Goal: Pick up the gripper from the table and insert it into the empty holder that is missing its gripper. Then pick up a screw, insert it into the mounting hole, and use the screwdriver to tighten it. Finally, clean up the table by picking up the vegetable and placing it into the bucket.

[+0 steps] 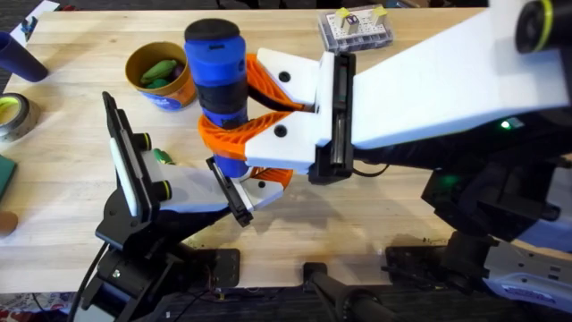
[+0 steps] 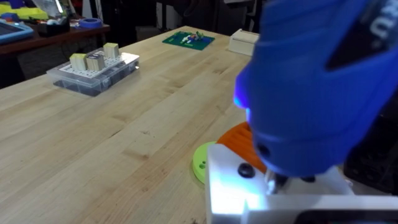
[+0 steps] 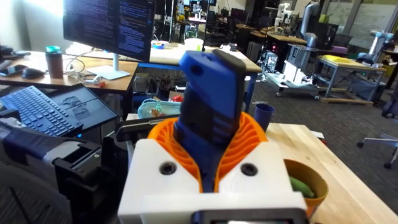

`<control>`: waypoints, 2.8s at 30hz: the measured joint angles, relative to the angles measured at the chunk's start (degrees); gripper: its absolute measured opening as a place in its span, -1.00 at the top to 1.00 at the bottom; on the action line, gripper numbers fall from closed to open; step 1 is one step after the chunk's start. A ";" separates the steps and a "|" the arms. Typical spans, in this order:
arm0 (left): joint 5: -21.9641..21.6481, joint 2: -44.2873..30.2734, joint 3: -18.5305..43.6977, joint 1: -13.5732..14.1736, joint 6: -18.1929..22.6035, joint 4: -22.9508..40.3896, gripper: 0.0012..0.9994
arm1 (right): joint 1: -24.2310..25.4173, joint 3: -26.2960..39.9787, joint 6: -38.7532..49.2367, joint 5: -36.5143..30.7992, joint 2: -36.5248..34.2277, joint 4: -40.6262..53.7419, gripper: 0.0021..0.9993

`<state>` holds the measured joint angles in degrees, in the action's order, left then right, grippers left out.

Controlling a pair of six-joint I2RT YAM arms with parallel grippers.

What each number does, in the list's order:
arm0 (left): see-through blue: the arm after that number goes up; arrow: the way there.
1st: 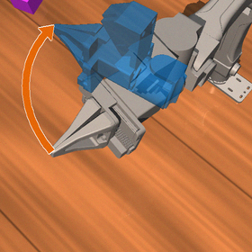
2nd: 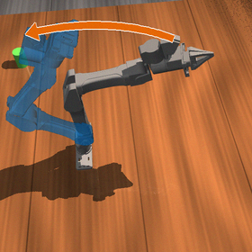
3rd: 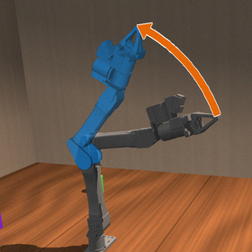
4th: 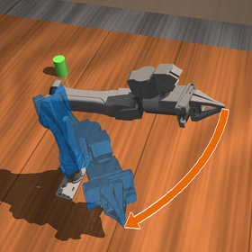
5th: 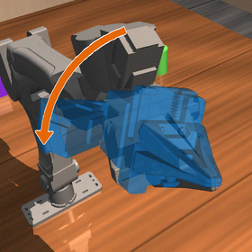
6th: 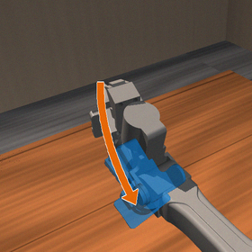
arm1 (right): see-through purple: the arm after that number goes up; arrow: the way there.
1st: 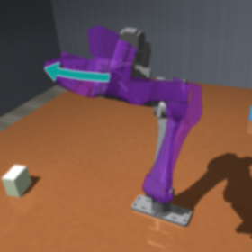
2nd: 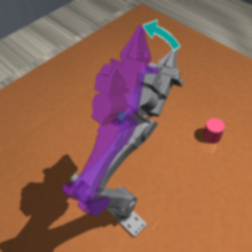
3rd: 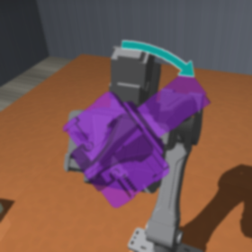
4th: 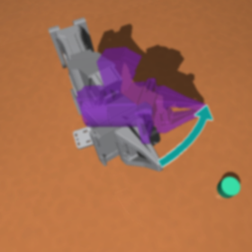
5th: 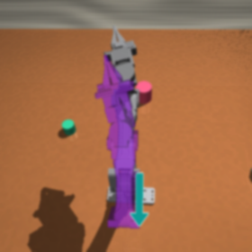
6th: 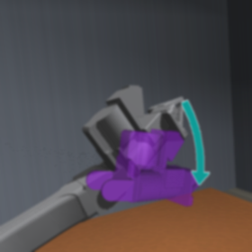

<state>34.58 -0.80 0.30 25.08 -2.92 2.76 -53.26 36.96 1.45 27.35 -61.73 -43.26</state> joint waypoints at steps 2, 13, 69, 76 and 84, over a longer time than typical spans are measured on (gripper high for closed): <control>-0.04 0.00 -0.01 0.00 -0.11 0.13 0.98 | 0.01 -0.03 0.06 -0.03 -0.03 0.99 0.84; -0.06 0.00 0.01 0.00 -0.13 0.22 0.98 | 1.27 -0.30 0.75 -2.46 0.60 -1.78 0.84; -0.06 0.00 0.01 0.00 -0.13 0.22 0.98 | 1.38 -0.61 2.87 -3.12 2.91 3.43 0.84; -0.06 0.00 0.01 0.00 -0.13 0.23 0.98 | 1.38 -0.61 2.87 -3.11 2.91 4.98 0.84; -0.01 0.00 0.01 0.00 -0.12 0.26 0.98 | 1.38 -0.61 2.89 -3.54 3.28 6.53 0.84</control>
<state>34.57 -0.80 0.32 25.08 -3.05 3.03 -51.88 36.36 4.34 23.81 -58.46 -36.73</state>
